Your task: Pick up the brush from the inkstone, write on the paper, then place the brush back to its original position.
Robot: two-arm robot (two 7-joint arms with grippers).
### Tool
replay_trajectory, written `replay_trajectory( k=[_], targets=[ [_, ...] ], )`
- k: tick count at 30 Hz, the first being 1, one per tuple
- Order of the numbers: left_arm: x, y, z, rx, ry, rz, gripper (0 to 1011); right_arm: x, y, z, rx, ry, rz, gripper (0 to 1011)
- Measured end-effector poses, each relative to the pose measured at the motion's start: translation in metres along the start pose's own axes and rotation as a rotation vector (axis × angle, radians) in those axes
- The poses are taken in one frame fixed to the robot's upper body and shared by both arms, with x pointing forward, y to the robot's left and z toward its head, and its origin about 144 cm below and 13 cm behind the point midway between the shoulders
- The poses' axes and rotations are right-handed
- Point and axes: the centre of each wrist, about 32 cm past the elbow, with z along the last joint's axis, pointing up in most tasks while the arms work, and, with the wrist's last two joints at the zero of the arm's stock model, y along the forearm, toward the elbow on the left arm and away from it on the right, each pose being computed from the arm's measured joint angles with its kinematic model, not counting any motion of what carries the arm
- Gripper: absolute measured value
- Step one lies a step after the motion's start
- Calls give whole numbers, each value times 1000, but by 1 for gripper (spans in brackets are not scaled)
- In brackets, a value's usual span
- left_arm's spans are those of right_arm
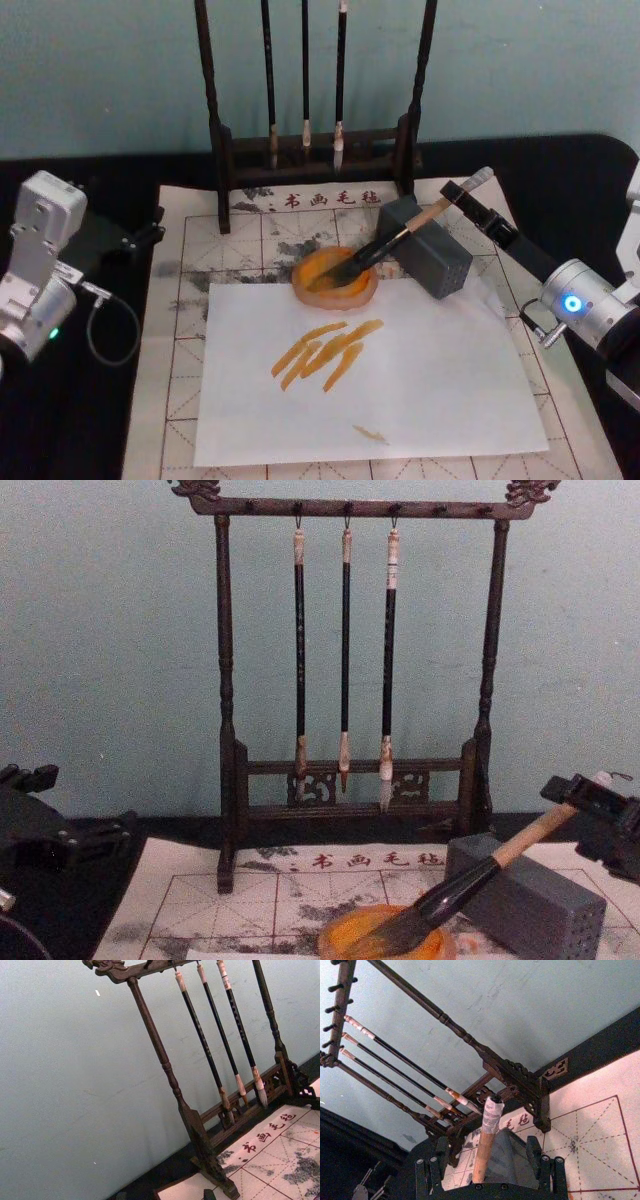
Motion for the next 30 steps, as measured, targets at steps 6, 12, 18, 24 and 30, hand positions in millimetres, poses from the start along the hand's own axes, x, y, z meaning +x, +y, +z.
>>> replay_trajectory(
  k=[6, 12, 18, 24, 30],
  targets=[
    [0, 0, 0, 0, 0, 0, 1001, 1, 1, 0, 3, 10, 3, 1002],
    [0, 0, 0, 0, 0, 0, 1001, 1, 1, 0, 5, 21, 7, 1002],
    [0, 0, 0, 0, 0, 0, 1001, 3, 3, -1, 9, 24, 16, 1003],
    [0, 0, 0, 0, 0, 0, 1001, 4, 6, -1, 10, 25, 23, 1003],
    [0, 0, 0, 0, 0, 0, 1001, 5, 6, -1, 6, 32, 25, 1002]
  ],
)
